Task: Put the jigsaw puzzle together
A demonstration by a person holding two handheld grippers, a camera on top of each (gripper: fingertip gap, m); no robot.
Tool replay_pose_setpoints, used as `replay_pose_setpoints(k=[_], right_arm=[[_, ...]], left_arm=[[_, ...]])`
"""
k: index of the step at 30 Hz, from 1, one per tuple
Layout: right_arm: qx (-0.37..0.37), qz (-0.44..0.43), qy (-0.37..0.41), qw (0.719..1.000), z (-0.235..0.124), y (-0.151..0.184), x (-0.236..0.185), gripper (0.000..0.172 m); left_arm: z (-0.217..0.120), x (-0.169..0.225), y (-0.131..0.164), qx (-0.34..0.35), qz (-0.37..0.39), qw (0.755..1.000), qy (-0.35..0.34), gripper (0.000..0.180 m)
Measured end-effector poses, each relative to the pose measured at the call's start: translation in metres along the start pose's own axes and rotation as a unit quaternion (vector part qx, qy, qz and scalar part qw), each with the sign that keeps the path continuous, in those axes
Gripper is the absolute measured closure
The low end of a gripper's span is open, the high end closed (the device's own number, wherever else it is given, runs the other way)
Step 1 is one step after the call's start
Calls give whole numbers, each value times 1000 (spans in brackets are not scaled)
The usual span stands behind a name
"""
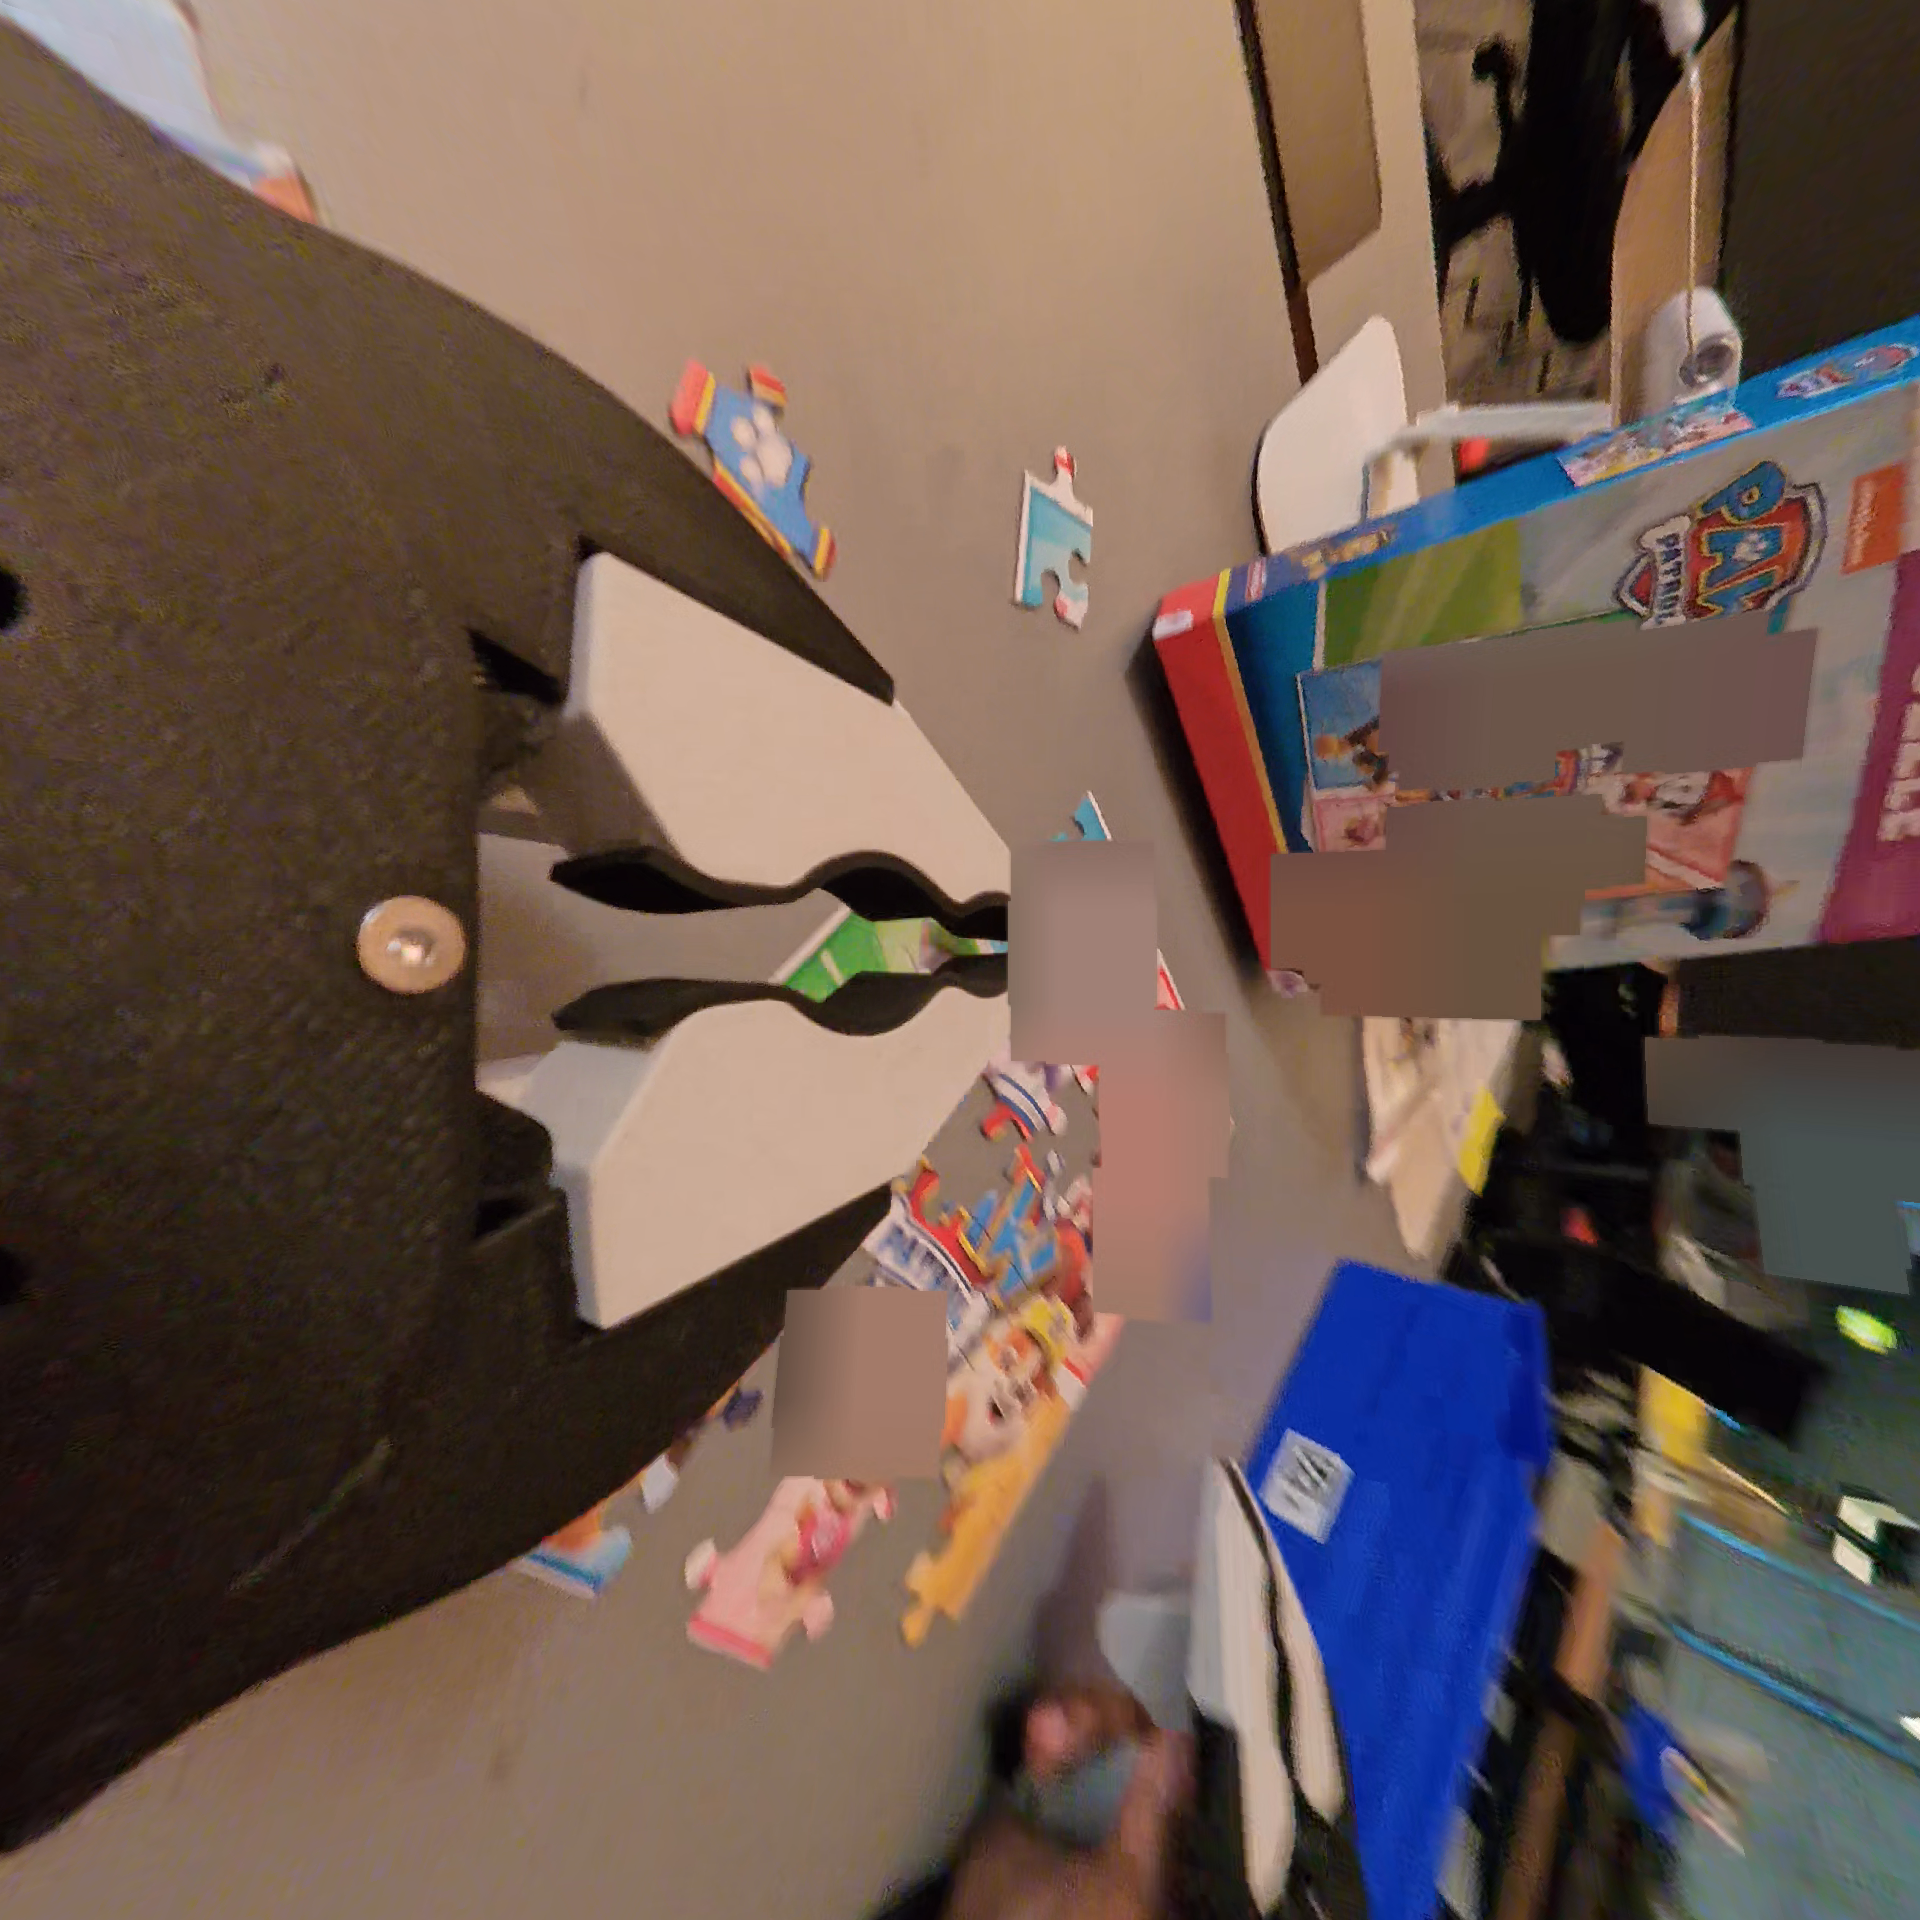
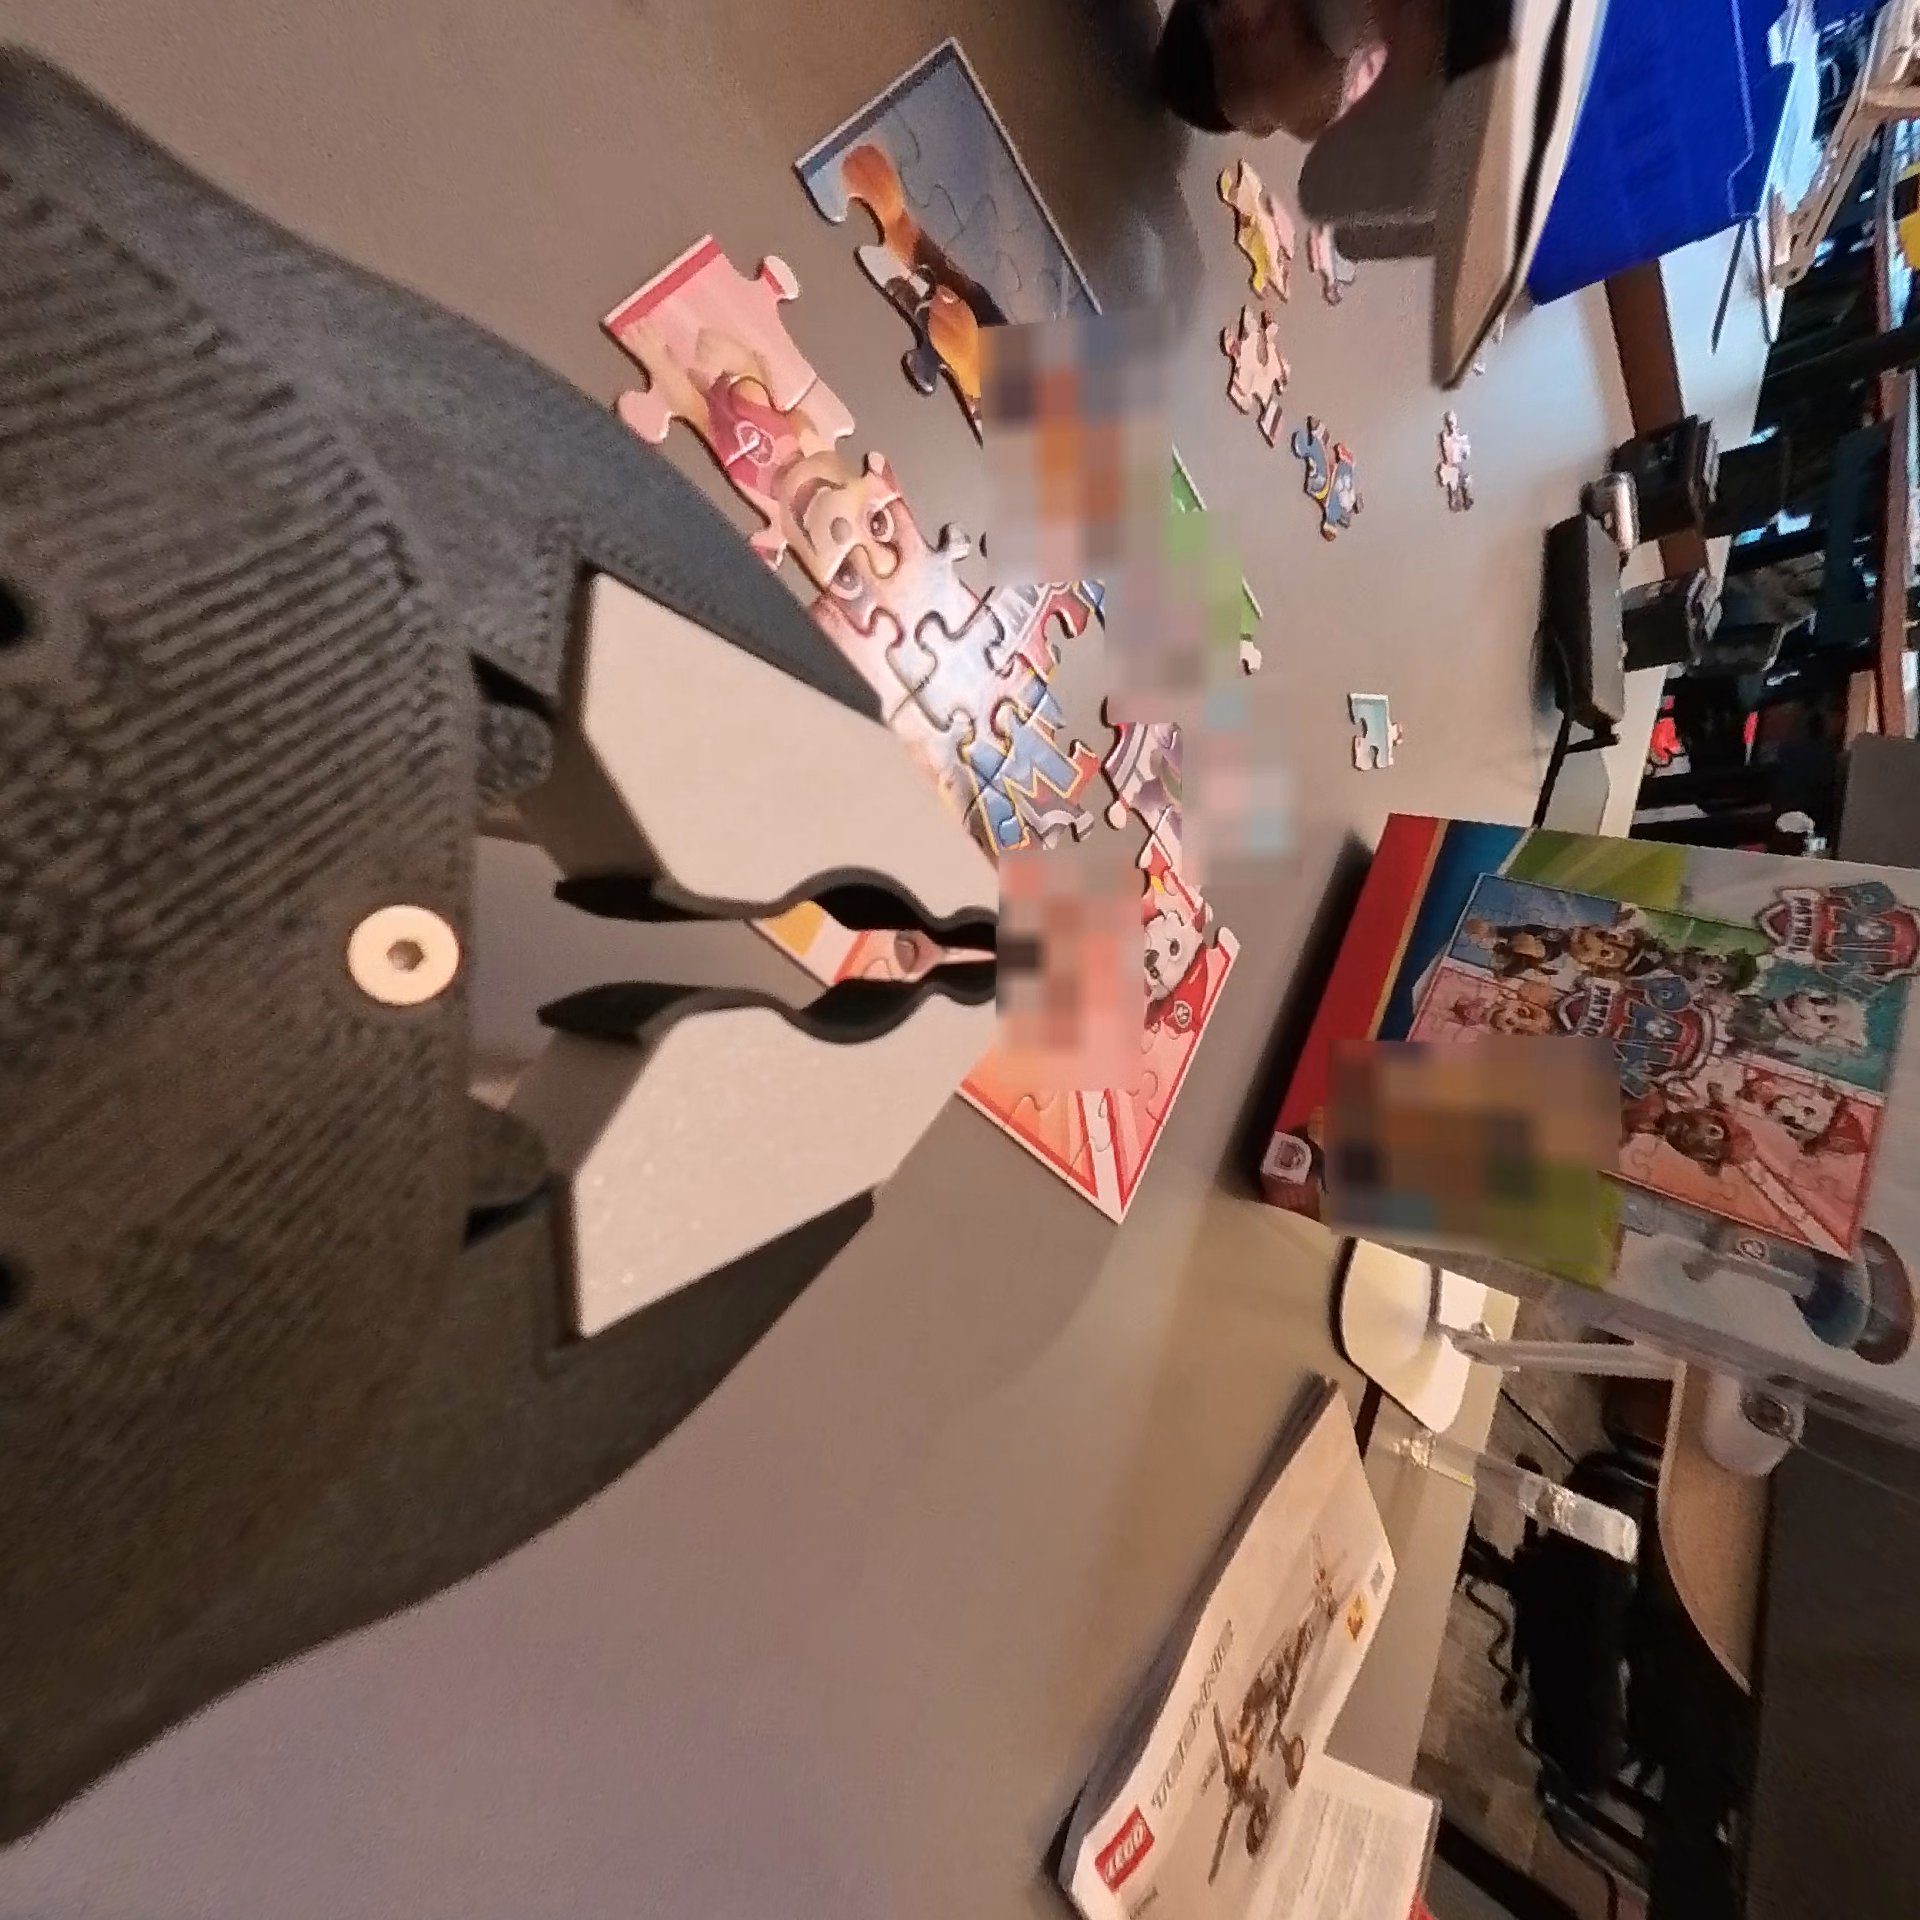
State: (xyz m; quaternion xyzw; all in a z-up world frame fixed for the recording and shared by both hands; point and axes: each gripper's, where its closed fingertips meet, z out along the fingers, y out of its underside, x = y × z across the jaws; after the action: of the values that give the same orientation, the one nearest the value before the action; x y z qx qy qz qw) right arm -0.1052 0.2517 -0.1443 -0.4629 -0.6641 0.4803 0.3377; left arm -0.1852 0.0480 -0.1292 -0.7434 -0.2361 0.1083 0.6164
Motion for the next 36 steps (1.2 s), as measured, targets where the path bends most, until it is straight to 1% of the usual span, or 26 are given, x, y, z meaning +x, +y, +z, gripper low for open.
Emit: replay_pose_setpoints(k=[2,5,11,20,22,23,26,29,32,36], right_arm=[[-10,2,0,1000,2,3,0,171],[-12,-5,7,1000,3,3,1,170],[-15,-2,12,1000,3,4,2,170],[2,21,8,1000,-1,0,6,169],[2,28,2,1000,-1,0,6,168],[2,32,-1,999,-1,0,6,167],[12,45,-7,999,-3,-2,8,166],[24,52,-11,998,-6,-5,8,164],[31,49,-11,998,-8,-7,8,161],[38,48,-12,998,-9,-9,6,159]], left_arm=[[-4,4,-5,20,-39,998,34,180],[-5,4,-1,13,-54,997,48,178],[-1,18,6,-15,0,998,53,177],[-1,16,5,-14,-13,998,55,173],[-3,22,4,-9,-1,997,73,175],[-6,25,2,-3,18,997,81,175],[-20,21,-17,60,60,995,55,180],[-36,-1,-33,108,38,993,14,179],[-51,-25,-42,143,14,989,-26,172],[-63,-37,-45,155,32,986,-61,172]])
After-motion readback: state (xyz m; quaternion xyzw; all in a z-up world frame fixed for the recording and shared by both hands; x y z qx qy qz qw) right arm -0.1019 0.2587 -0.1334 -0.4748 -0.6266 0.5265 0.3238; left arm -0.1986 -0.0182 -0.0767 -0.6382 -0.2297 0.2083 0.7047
